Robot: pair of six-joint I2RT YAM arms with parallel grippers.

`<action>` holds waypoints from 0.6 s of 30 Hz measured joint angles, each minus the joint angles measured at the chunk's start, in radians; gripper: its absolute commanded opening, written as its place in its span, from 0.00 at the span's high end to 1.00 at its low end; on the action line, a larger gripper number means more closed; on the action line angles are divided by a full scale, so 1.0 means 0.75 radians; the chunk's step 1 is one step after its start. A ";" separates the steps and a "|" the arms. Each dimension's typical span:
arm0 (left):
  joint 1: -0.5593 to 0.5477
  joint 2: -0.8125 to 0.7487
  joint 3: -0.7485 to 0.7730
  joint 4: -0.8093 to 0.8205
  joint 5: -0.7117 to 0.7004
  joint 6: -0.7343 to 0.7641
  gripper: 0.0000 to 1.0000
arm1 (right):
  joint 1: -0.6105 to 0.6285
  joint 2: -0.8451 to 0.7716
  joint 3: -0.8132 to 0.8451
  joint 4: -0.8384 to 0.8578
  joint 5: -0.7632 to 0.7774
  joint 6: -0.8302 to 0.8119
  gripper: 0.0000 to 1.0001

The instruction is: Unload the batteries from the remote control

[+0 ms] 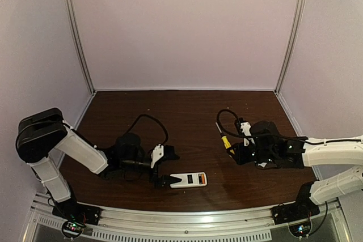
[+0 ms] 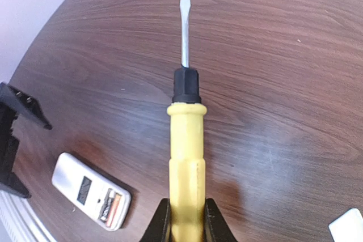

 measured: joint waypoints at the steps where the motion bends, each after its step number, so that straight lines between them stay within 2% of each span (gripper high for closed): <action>1: 0.016 -0.001 0.000 0.015 0.027 -0.015 0.08 | 0.032 -0.030 -0.001 0.004 0.002 -0.017 1.00; 8: 0.115 -0.001 0.007 0.139 0.235 -0.178 0.14 | 0.274 -0.133 -0.001 0.023 0.078 -0.133 1.00; 18: 0.210 0.003 0.033 0.346 0.486 -0.431 0.32 | 0.572 -0.051 0.075 -0.010 0.347 -0.294 1.00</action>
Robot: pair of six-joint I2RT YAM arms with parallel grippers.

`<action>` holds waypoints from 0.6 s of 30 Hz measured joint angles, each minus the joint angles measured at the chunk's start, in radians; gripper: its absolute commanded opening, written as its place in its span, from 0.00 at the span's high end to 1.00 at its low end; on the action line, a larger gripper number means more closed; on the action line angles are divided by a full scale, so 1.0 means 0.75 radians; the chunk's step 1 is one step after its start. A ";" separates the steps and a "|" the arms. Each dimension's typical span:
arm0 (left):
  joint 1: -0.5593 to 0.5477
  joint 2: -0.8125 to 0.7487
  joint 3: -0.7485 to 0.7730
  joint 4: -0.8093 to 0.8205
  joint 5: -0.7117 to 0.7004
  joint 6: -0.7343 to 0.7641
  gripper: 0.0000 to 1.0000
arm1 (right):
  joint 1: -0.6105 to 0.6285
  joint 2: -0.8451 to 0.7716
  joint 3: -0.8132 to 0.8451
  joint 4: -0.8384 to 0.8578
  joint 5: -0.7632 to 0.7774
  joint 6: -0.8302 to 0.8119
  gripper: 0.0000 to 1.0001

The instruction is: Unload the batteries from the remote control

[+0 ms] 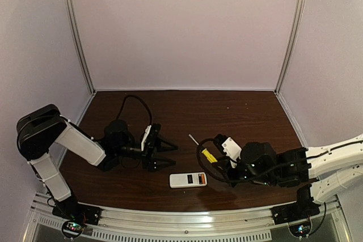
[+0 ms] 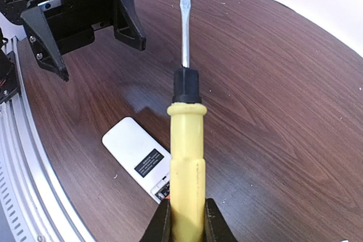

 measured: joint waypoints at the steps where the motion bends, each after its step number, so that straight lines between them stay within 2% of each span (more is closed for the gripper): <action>1: 0.006 0.003 0.010 0.013 0.019 -0.018 0.33 | 0.019 0.017 0.015 -0.004 0.031 -0.018 1.00; 11: 0.010 0.067 0.124 0.106 0.144 -0.162 0.42 | 0.131 0.185 0.131 -0.048 0.252 -0.135 1.00; 18: 0.010 0.165 0.209 0.138 0.193 -0.240 0.51 | 0.159 0.224 0.154 -0.065 0.342 -0.184 1.00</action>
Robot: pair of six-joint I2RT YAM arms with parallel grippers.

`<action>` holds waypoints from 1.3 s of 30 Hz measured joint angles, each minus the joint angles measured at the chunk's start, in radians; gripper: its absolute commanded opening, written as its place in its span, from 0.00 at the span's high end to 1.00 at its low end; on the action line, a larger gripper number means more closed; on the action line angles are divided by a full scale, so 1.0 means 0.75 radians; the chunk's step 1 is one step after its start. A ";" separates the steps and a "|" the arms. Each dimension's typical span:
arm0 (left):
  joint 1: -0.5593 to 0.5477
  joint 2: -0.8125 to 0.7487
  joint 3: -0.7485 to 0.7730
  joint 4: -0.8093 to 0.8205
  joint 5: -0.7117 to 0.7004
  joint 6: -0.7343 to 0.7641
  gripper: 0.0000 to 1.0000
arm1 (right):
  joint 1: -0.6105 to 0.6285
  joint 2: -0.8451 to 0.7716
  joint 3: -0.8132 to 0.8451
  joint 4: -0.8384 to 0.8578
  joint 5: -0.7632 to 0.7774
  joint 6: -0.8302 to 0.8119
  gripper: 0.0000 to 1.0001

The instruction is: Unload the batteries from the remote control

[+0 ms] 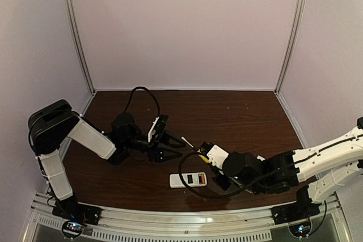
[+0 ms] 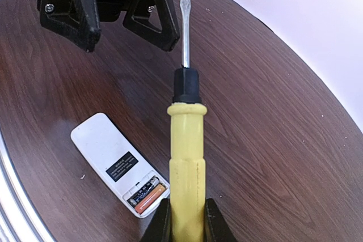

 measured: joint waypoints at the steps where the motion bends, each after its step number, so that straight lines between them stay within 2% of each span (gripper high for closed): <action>1: 0.000 0.012 0.008 0.004 0.004 -0.010 0.52 | 0.002 0.000 0.000 -0.004 0.009 -0.007 1.00; 14: 0.000 0.066 0.063 0.066 0.033 -0.155 0.64 | 0.026 0.051 0.050 -0.040 0.043 -0.052 1.00; 27: 0.006 0.082 0.077 0.054 0.032 -0.184 0.92 | 0.041 0.107 0.097 -0.059 0.091 -0.064 1.00; 29: 0.009 0.082 0.081 0.054 0.038 -0.190 1.00 | 0.041 0.113 0.102 -0.065 0.098 -0.068 1.00; 39: 0.007 0.083 0.083 0.054 0.076 -0.200 1.00 | 0.053 0.130 0.102 -0.085 0.126 -0.077 1.00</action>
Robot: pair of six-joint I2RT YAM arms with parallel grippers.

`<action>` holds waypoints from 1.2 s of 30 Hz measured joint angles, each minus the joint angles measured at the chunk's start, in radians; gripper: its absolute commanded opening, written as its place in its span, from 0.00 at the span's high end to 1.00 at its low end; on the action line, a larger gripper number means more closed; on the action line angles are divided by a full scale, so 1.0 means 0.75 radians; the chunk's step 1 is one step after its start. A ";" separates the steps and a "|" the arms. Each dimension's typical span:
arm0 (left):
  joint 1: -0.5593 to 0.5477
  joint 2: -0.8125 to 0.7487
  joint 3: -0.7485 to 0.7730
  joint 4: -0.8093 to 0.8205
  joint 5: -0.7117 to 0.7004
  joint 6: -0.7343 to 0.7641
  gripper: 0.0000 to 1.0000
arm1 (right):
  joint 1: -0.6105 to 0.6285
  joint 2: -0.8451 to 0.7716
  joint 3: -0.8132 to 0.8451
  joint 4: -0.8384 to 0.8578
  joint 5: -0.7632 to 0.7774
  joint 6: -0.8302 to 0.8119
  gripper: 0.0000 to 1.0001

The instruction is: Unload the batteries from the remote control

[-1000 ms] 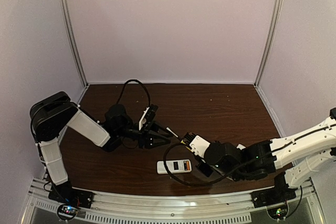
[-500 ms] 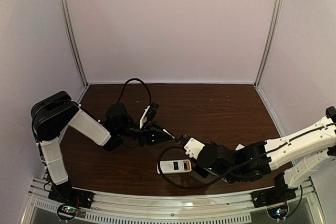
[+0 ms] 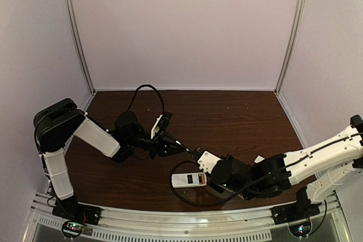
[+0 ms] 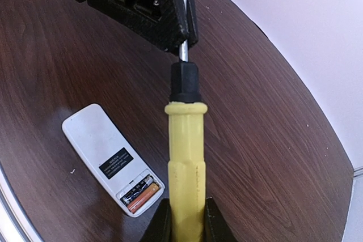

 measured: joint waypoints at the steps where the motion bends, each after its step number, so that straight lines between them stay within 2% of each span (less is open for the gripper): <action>1: -0.001 0.000 0.000 0.002 0.000 0.000 1.00 | 0.001 0.000 0.000 -0.001 0.002 0.004 0.97; 4: -0.003 0.000 0.000 0.003 0.000 -0.001 1.00 | 0.004 -0.001 0.000 -0.005 0.005 0.019 0.57; 5: -0.004 0.000 0.000 0.005 0.003 0.000 1.00 | 0.006 -0.001 0.000 -0.006 0.010 0.031 0.47; 7: -0.004 0.000 0.000 0.008 0.002 0.001 1.00 | 0.005 -0.003 0.000 -0.019 0.040 0.080 0.29; 10: -0.004 0.000 0.000 0.016 0.001 0.001 1.00 | 0.000 -0.013 -0.001 -0.034 0.067 0.137 0.13; 15: -0.004 0.000 0.000 0.036 0.001 0.000 1.00 | -0.019 -0.138 -0.065 0.033 0.026 0.223 0.06; 21: -0.002 0.000 -0.022 0.045 -0.001 -0.011 1.00 | -0.170 -0.446 -0.281 0.305 -0.211 0.366 0.06; 25: 0.004 0.000 -0.052 0.045 -0.001 -0.042 1.00 | -0.273 -0.557 -0.407 0.521 -0.389 0.455 0.05; 30: 0.025 0.000 -0.086 0.045 -0.001 -0.103 1.00 | -0.337 -0.534 -0.511 0.823 -0.609 0.561 0.05; 36: 0.044 -0.002 -0.114 0.045 -0.003 -0.170 1.00 | -0.384 -0.336 -0.530 1.150 -0.814 0.664 0.05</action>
